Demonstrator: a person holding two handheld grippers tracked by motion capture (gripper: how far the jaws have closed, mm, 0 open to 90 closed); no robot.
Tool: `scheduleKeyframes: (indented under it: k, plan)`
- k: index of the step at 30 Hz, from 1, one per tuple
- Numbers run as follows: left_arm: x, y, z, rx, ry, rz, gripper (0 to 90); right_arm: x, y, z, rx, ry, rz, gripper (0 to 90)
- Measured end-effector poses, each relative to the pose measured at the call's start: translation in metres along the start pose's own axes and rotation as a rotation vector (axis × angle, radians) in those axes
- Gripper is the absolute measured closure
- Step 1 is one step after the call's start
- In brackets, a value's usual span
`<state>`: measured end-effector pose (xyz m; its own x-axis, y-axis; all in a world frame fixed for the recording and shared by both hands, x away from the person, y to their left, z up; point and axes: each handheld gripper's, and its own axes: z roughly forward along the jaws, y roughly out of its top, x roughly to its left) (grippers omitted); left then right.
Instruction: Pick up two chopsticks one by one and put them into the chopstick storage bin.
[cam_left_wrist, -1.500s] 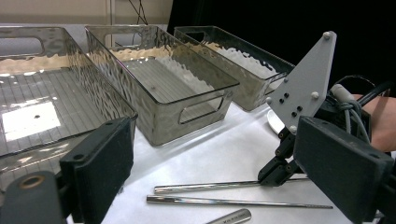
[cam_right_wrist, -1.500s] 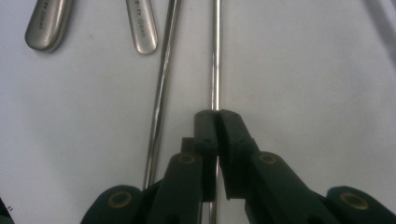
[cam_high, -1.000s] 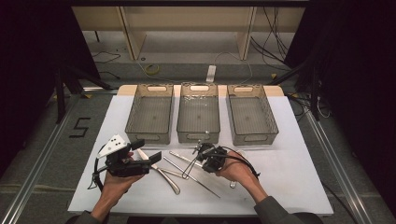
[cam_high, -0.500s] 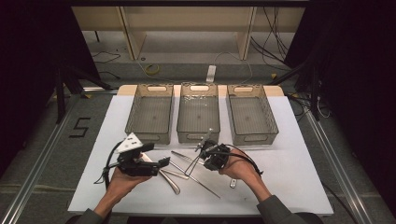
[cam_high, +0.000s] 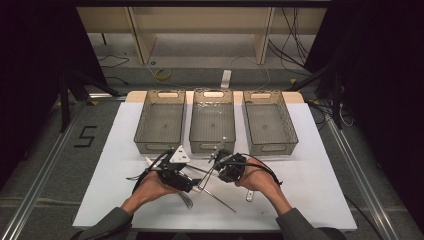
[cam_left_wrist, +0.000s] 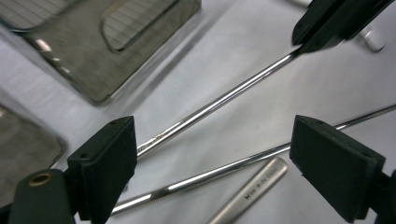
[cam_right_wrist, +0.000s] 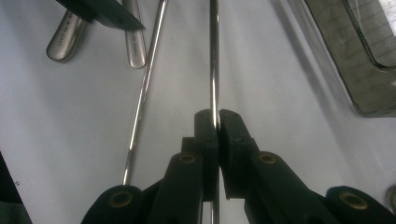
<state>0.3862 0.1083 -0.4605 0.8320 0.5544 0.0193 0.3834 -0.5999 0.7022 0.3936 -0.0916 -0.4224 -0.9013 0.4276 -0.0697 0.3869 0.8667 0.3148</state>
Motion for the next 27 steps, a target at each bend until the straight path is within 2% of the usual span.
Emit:
scheduleKeyframes:
  k: [3, 8, 10, 12, 15, 17, 21, 22, 24, 27]
  plan:
    - [0.001, 0.004, 0.01, 0.024, -0.004, 0.026, 15.9, 0.0, 0.001, -0.002, 0.0, 0.001, -0.01, 87.4]
    - [0.002, 0.007, 0.015, 0.02, -0.021, 0.044, 20.1, 0.004, 0.002, -0.006, -0.016, 0.008, -0.016, 87.4]
    - [0.001, 0.008, 0.018, 0.032, -0.029, 0.063, 23.4, 0.004, 0.002, -0.007, -0.004, 0.004, -0.035, 87.4]
    - [0.0, 0.009, 0.022, 0.05, -0.028, 0.092, 26.6, 0.005, 0.002, -0.007, -0.004, 0.009, -0.033, 87.4]
    - [-0.003, 0.012, 0.025, 0.049, -0.033, 0.12, 36.9, 0.006, 0.003, -0.007, -0.006, 0.011, -0.052, 87.3]
    - [-0.003, 0.014, 0.025, 0.053, -0.038, 0.142, 39.2, 0.007, 0.003, -0.007, -0.005, 0.013, -0.054, 87.3]
    - [-0.005, 0.015, 0.025, 0.044, -0.062, 0.167, 49.0, 0.007, 0.003, -0.009, -0.014, 0.014, -0.063, 87.3]
    - [-0.006, 0.016, 0.025, 0.046, -0.07, 0.174, 53.9, 0.006, 0.003, -0.01, -0.013, 0.015, -0.073, 87.3]
    - [-0.007, 0.016, 0.026, 0.059, -0.083, 0.196, 55.6, 0.007, 0.003, -0.01, -0.009, 0.017, -0.069, 87.3]
    - [-0.008, 0.017, 0.024, 0.057, -0.101, 0.222, 64.1, 0.007, 0.003, -0.011, -0.015, 0.021, -0.072, 87.3]
